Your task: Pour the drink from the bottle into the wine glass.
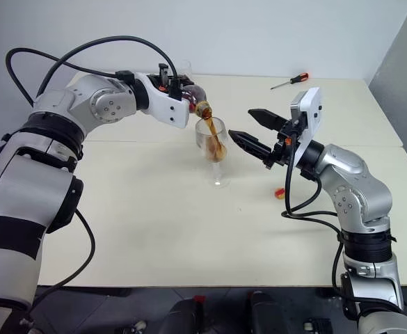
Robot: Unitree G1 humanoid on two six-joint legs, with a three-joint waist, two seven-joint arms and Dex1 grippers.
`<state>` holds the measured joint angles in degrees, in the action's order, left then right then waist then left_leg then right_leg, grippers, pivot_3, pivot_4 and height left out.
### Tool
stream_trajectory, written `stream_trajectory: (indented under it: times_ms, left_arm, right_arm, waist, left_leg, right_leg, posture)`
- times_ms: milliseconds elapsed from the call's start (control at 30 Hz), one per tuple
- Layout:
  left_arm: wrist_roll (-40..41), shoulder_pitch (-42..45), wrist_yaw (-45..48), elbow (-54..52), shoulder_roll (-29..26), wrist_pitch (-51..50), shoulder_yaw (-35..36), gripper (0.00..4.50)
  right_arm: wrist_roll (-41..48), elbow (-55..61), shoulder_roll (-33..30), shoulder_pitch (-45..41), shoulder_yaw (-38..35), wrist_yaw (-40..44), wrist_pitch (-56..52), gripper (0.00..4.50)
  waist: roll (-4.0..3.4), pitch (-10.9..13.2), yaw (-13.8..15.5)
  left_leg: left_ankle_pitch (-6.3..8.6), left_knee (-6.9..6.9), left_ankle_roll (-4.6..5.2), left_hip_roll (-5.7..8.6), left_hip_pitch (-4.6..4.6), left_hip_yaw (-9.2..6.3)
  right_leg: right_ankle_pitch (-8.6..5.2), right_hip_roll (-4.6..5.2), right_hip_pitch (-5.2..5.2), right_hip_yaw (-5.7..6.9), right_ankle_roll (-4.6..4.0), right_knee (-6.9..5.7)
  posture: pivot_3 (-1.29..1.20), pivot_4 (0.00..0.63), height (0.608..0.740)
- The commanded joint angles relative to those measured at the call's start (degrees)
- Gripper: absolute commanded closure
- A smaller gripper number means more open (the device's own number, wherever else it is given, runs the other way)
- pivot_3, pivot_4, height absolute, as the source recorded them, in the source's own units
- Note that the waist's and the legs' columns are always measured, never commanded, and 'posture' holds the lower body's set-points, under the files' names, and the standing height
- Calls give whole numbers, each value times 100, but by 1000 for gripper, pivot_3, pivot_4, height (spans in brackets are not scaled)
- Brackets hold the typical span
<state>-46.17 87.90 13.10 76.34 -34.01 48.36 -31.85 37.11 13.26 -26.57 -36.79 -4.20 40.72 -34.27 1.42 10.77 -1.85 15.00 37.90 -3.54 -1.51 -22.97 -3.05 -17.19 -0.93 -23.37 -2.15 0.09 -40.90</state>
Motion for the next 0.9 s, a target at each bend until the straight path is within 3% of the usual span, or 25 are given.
stream_trajectory:
  times_ms: [33, 900]
  left_arm:
    - [28, 305, -148, -71, -121, 40, 27, 3706]
    - [-154, 375, -244, -56, -212, 20, -56, 3706]
  right_arm:
    - [28, 203, -7, -147, -71, -24, 82, 579]
    - [2, 144, 19, -189, -33, 28, 101, 579]
  waist:
    - [0, 0, 0]
    - [0, 0, 0]
  left_leg:
    - [0, 0, 0, 0, 0, 0]
    - [0, 2, 0, 0, 0, 1]
  right_leg:
    - [0, 0, 0, 0, 0, 0]
    - [0, 1, -1, 0, 0, -3]
  posture:
    - [0, 150, 740]
    - [0, 150, 740]
